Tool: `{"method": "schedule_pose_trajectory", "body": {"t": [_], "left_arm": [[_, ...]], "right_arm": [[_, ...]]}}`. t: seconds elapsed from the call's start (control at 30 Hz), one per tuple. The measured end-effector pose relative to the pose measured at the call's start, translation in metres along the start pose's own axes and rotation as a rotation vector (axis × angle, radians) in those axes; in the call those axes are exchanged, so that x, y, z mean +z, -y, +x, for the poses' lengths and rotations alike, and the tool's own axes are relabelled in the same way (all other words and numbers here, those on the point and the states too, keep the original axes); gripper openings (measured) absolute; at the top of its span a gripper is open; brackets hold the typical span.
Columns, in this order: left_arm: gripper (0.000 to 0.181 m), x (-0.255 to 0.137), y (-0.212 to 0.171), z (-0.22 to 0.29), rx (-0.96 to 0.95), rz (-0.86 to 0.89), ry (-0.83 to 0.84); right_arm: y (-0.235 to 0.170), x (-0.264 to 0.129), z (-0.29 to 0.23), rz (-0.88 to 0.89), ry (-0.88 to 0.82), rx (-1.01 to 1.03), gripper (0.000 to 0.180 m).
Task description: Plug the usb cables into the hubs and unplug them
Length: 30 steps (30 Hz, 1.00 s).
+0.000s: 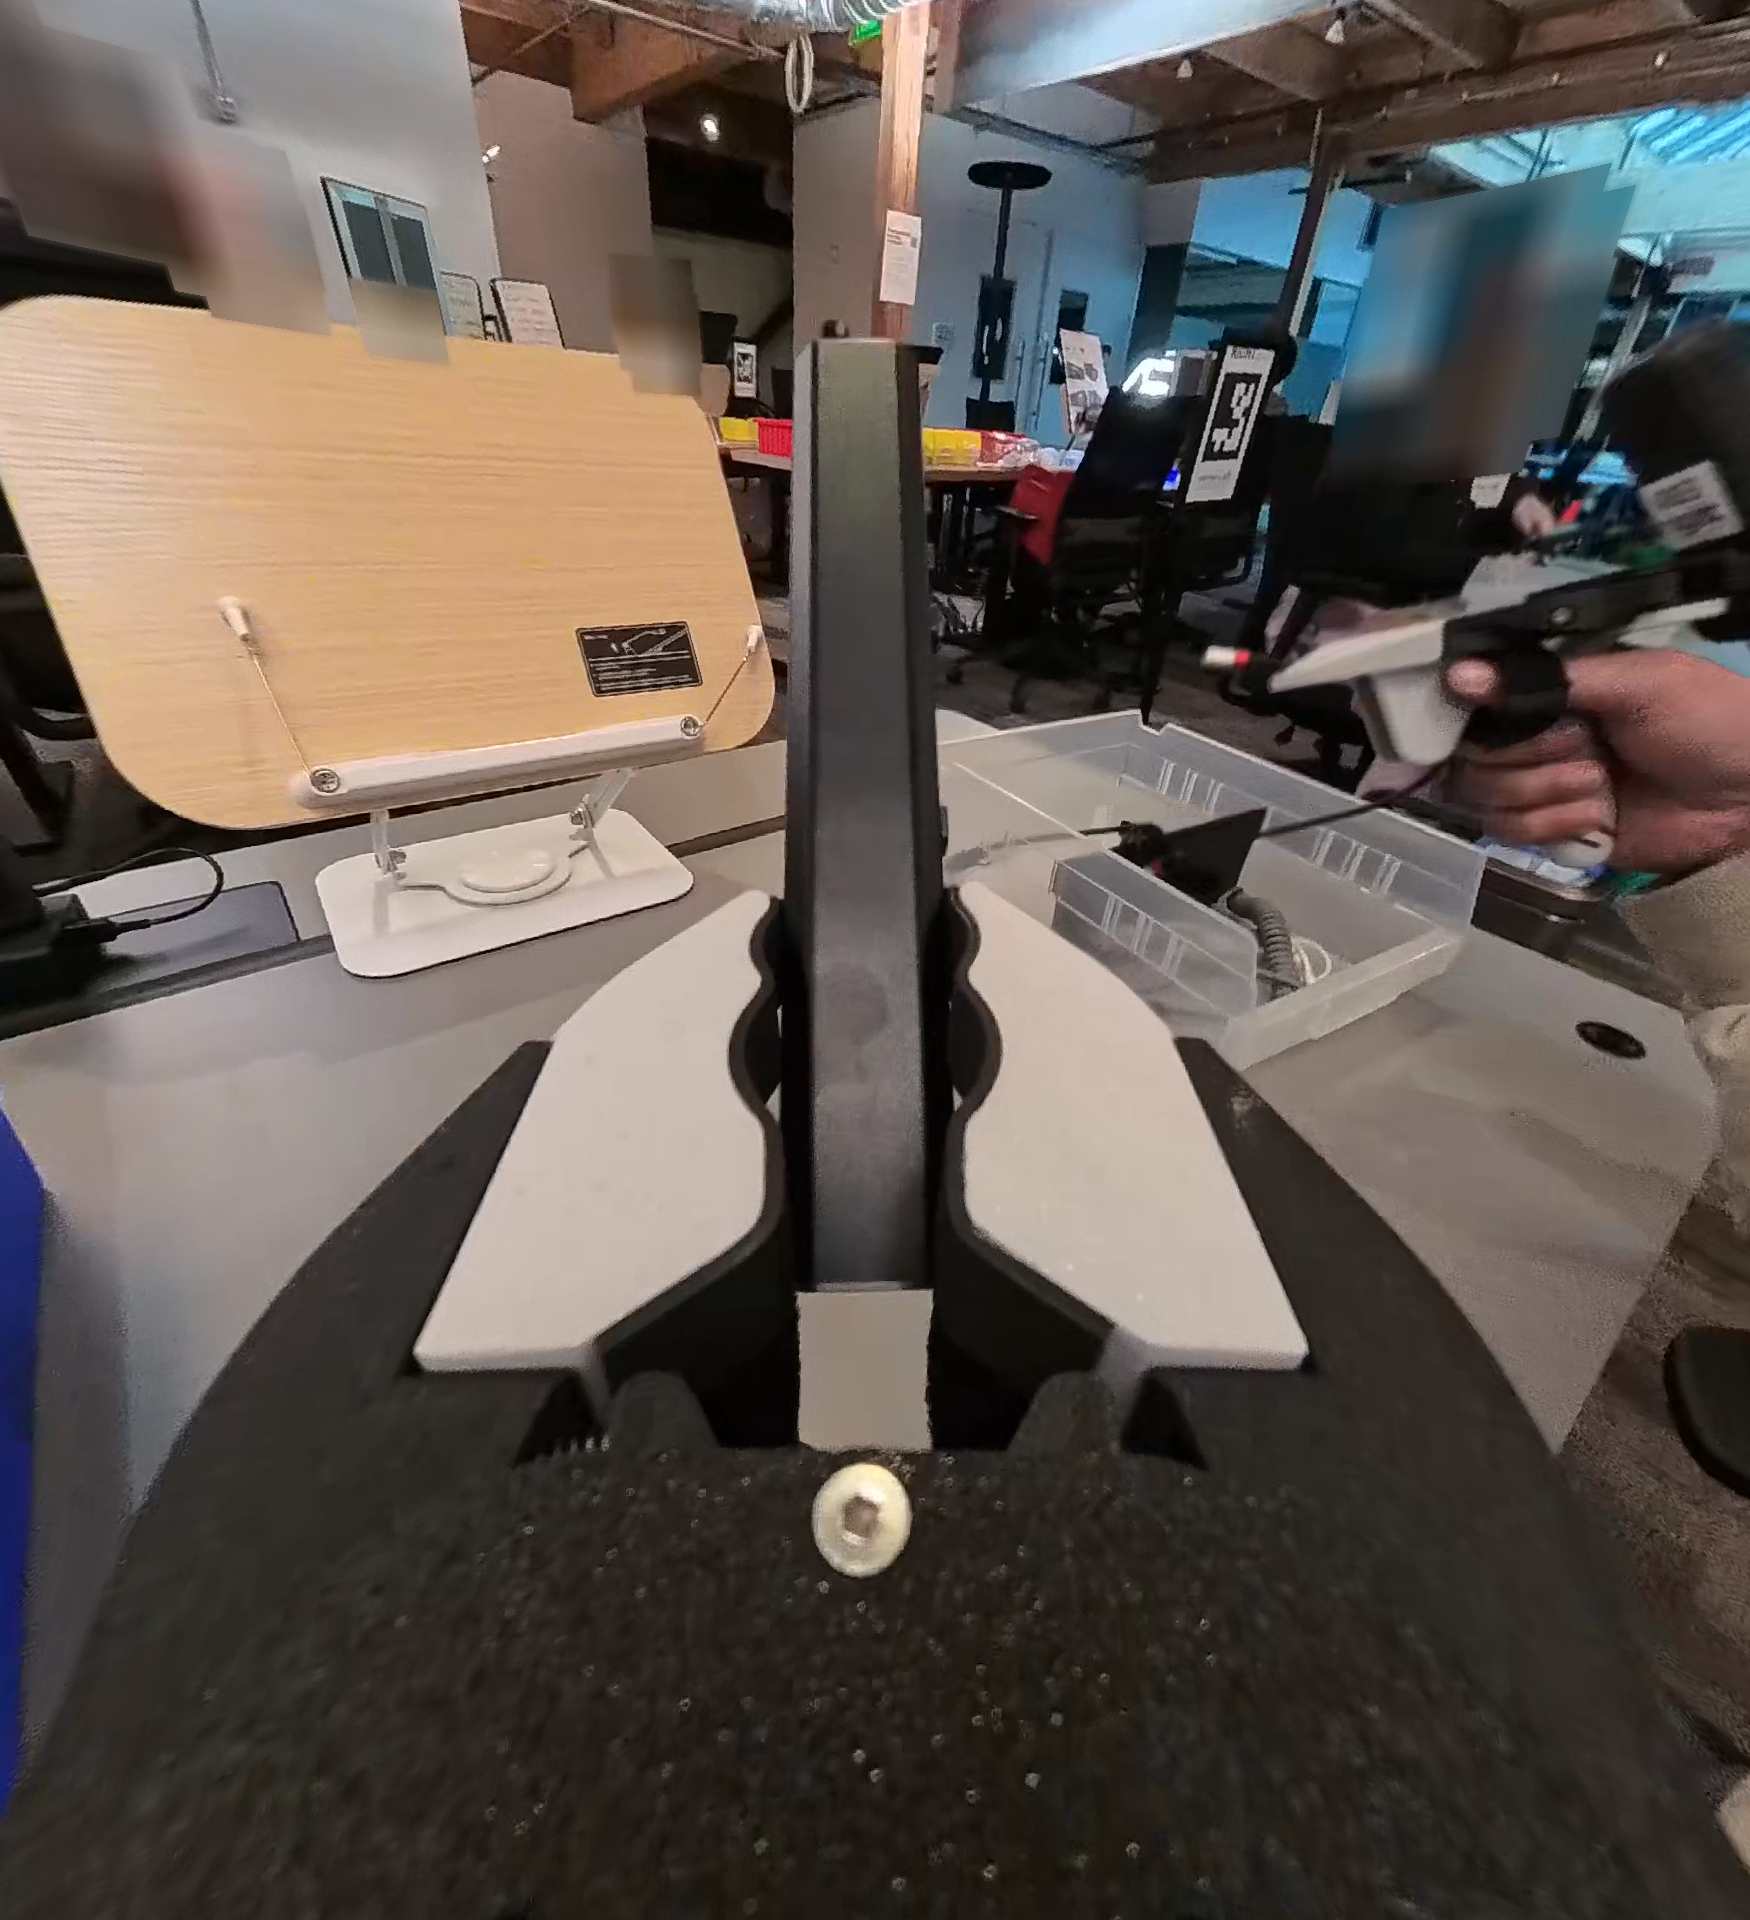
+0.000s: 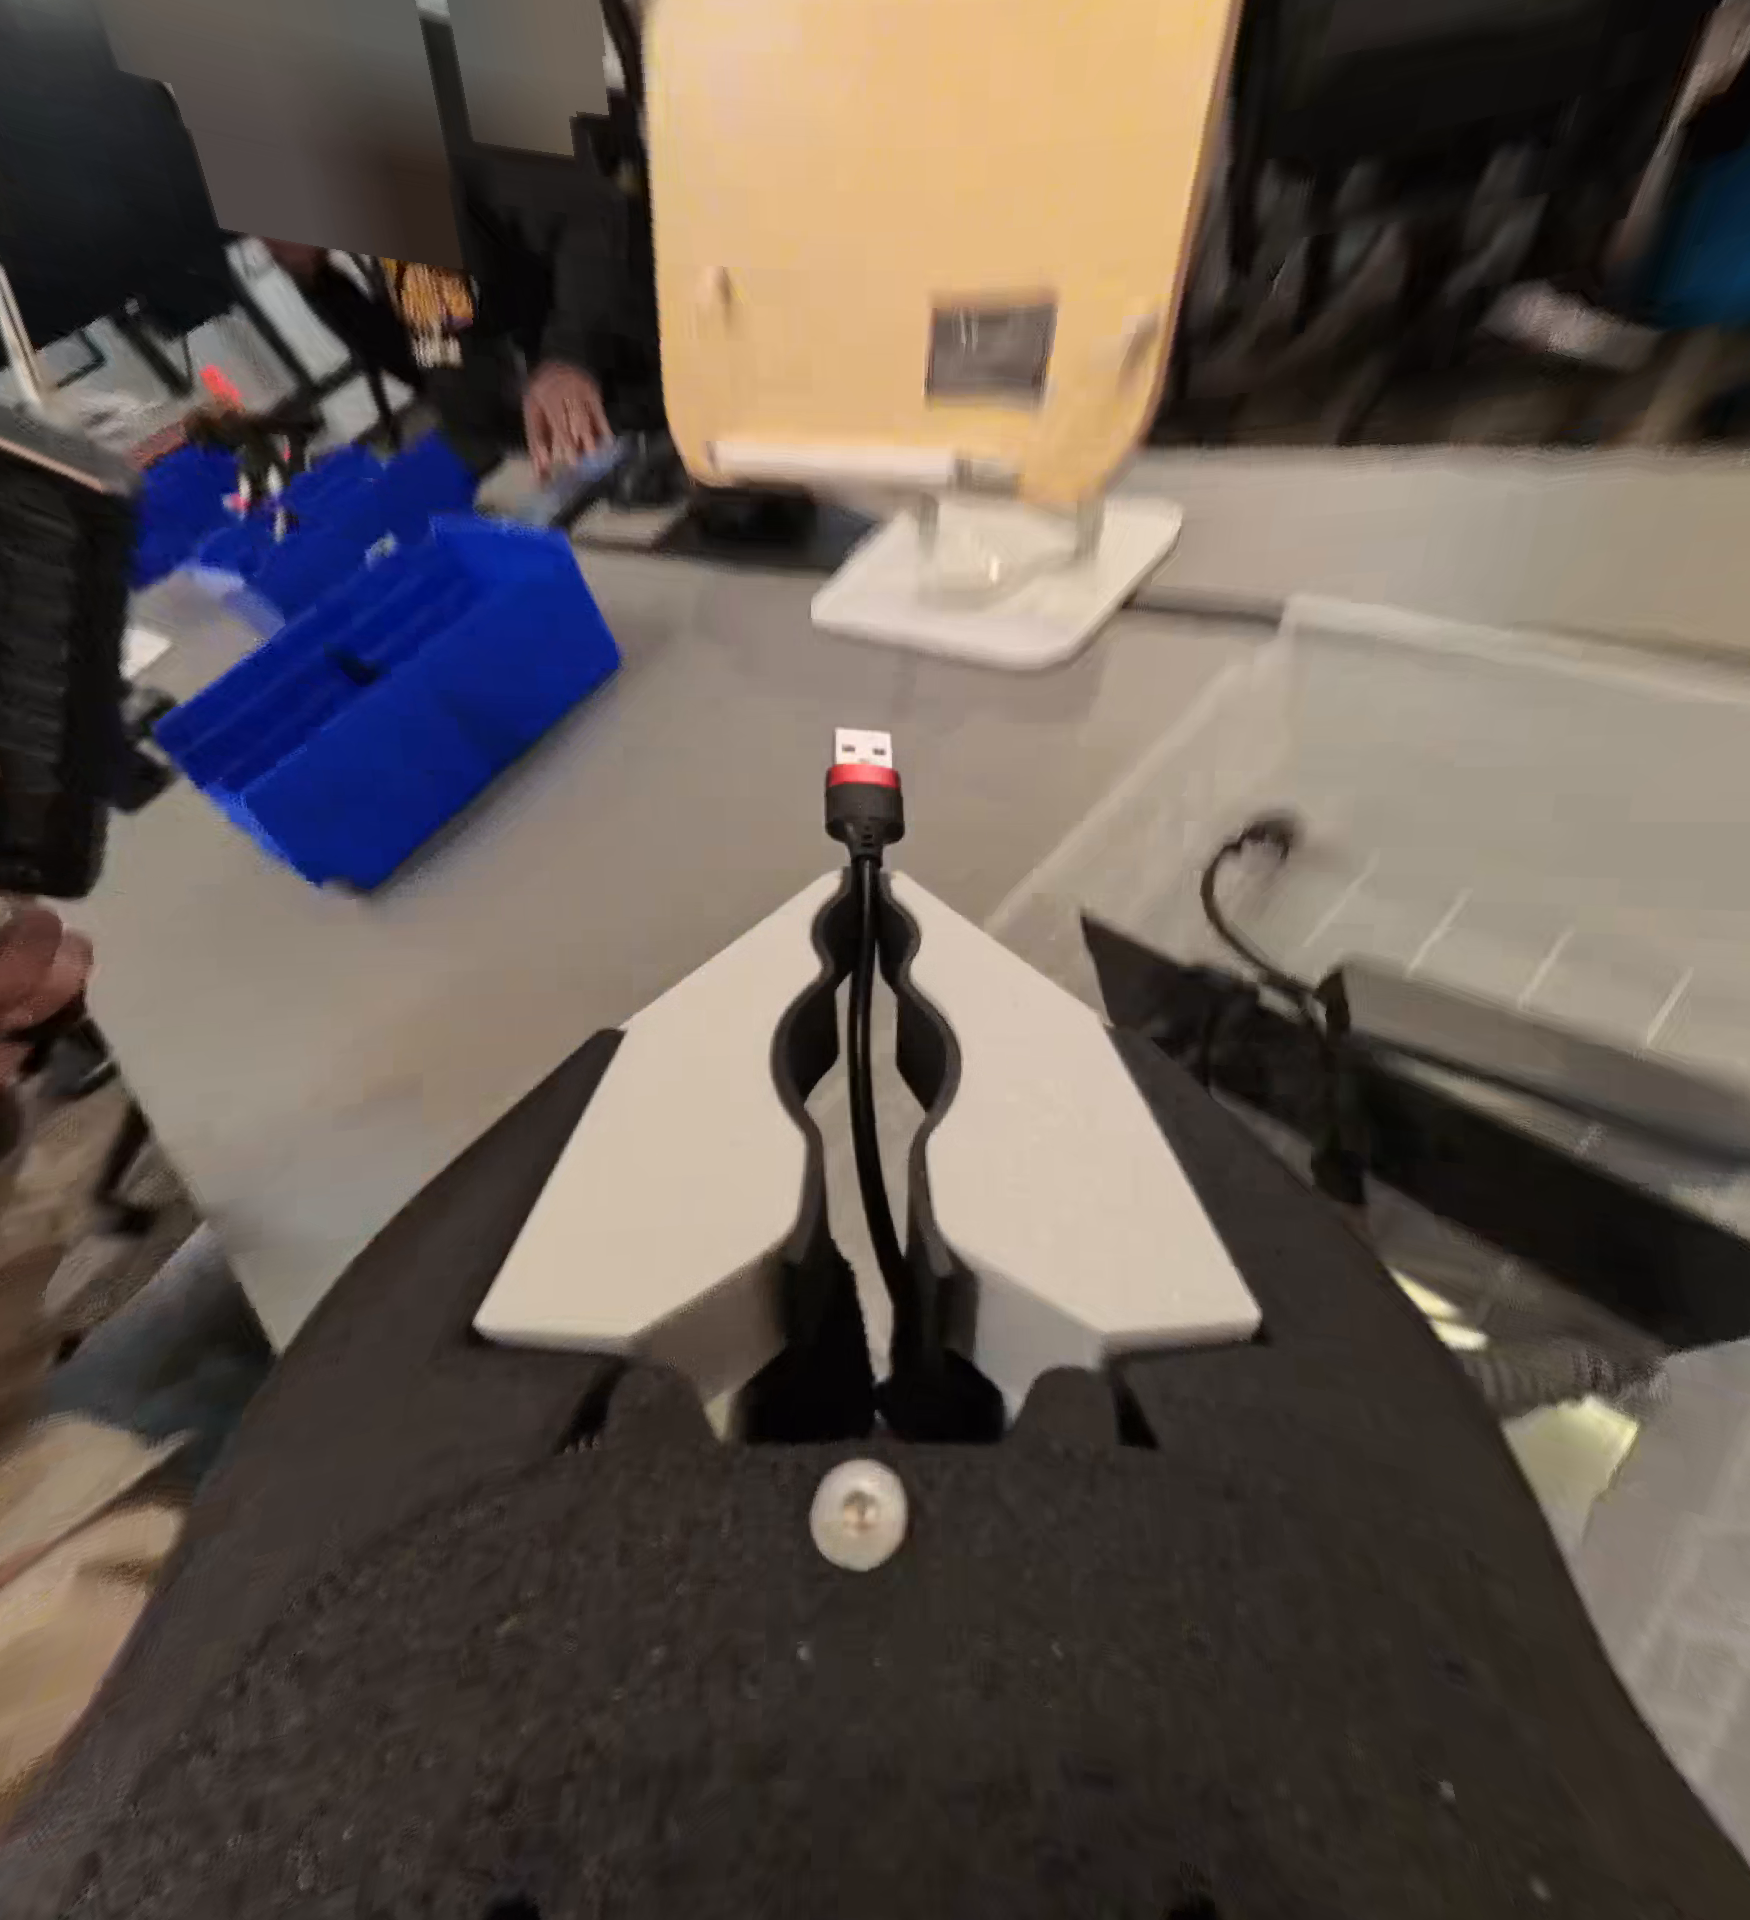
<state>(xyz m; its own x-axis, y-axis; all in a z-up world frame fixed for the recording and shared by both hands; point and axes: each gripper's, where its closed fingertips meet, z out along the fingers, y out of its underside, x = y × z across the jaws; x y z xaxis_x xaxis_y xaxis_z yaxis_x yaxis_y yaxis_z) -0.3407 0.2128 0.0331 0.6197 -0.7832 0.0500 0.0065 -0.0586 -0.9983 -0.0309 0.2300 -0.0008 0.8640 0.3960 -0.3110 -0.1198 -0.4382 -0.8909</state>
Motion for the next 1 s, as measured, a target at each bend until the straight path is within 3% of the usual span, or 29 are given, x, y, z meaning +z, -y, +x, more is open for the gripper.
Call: {"method": "schedule_pose_trajectory", "body": {"t": [0.1,0.17,0.23,0.3,0.4,0.5,0.63,0.77,0.87,1.0], "left_arm": [[0.027,0.003,-0.005,0.003,-0.007,-0.019,-0.017],[0.027,0.006,-0.010,0.004,-0.032,-0.032,-0.032],[0.027,0.008,-0.014,0.003,-0.057,-0.047,-0.040],[0.027,0.009,-0.017,0.002,-0.077,-0.058,-0.044],[0.027,0.009,-0.020,-0.001,-0.097,-0.065,-0.048],[0.027,0.009,-0.021,-0.002,-0.092,-0.069,-0.047],[0.027,0.010,-0.021,0.000,-0.093,-0.066,-0.057],[0.027,0.013,-0.023,0.008,-0.114,-0.069,-0.106],[0.027,0.014,-0.028,0.029,-0.166,-0.111,-0.311],[0.027,-0.002,-0.049,0.064,-0.128,-0.259,-0.630]], "right_arm": [[-0.046,0.018,0.037,-0.133,-0.030,0.105,0.002],[-0.090,0.027,0.049,-0.332,-0.046,0.153,0.005],[-0.121,0.016,0.098,-0.528,-0.356,0.003,0.011],[-0.120,0.004,0.127,-0.592,-0.561,-0.197,0.017],[-0.115,0.003,0.132,-0.565,-0.608,-0.259,0.033],[-0.114,0.000,0.123,-0.545,-0.526,-0.180,0.047],[-0.079,-0.003,0.094,-0.381,-0.407,-0.144,0.050],[-0.023,0.022,-0.022,-0.086,0.022,-0.146,0.050],[-0.015,0.036,-0.128,-0.007,0.396,-0.202,0.058],[-0.037,0.057,-0.187,-0.043,0.541,-0.334,0.079]]}}
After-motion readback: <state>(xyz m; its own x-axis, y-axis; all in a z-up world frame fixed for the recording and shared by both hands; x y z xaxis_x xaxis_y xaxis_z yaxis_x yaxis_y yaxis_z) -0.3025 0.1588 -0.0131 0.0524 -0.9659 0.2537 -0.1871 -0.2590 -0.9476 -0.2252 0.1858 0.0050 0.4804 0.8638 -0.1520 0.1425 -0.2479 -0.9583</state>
